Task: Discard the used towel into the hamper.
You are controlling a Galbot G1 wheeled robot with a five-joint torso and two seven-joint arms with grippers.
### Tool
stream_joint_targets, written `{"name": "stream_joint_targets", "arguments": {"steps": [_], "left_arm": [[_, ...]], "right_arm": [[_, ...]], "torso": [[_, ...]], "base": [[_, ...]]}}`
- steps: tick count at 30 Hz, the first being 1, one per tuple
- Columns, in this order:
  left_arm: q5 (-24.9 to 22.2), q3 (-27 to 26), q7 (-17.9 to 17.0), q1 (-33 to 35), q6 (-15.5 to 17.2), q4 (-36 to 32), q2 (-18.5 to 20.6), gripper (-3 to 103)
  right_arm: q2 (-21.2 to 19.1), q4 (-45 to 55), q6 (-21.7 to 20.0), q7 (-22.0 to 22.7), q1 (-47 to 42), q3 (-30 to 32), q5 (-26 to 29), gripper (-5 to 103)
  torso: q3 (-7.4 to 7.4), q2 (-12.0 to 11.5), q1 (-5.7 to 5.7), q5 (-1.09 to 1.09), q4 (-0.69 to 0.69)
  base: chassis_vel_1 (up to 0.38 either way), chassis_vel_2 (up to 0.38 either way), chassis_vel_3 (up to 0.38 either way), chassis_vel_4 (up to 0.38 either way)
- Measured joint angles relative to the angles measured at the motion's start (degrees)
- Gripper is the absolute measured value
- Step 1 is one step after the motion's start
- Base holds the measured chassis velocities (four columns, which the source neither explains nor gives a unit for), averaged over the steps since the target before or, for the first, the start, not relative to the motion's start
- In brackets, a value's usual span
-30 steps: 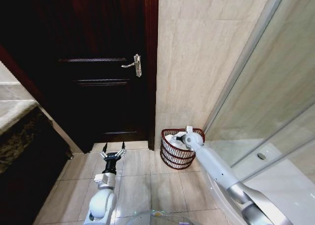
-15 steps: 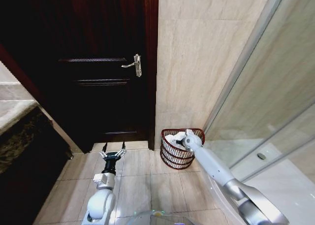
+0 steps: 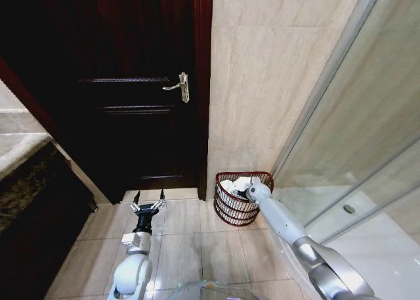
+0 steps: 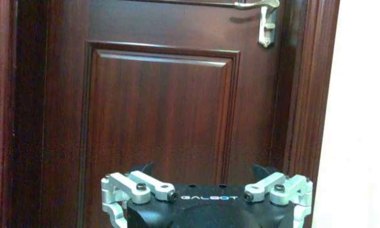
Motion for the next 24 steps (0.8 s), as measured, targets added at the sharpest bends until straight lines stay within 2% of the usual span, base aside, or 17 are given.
{"name": "stream_joint_targets", "arguments": {"steps": [11, 17, 21, 24], "left_arm": [[0.5, 0.1, 0.0, 0.1, 0.3, 0.1, -0.4, 100], [0.6, 0.0, 0.0, 0.5, 0.2, -0.1, -0.6, 100], [0.6, -0.1, 0.0, 0.6, 0.2, -0.6, -0.4, 100], [0.5, 0.0, 0.0, 0.5, 0.3, -0.8, -0.3, 100]], "right_arm": [[3.1, -5.6, 0.0, -5.3, 1.3, 2.8, -6.9, 100], [3.8, -6.4, 0.0, -6.5, 1.1, 3.8, -8.8, 100], [2.6, -2.0, 0.0, -5.3, -0.5, 3.8, -8.1, 100], [1.0, 5.9, 0.0, -0.9, -2.3, 3.6, -5.3, 100]], "torso": [[0.0, 0.0, 0.0, -0.02, -0.02], [0.0, 0.0, 0.0, -0.01, 0.01], [0.03, 0.0, 0.0, 0.04, -0.01], [0.02, 0.0, 0.0, 0.03, -0.01]], "base": [[0.0, 0.0, 0.0, 0.0], [0.0, 0.0, 0.0, 0.0], [0.0, 0.0, 0.0, 0.0], [0.0, 0.0, 0.0, 0.0]]}}
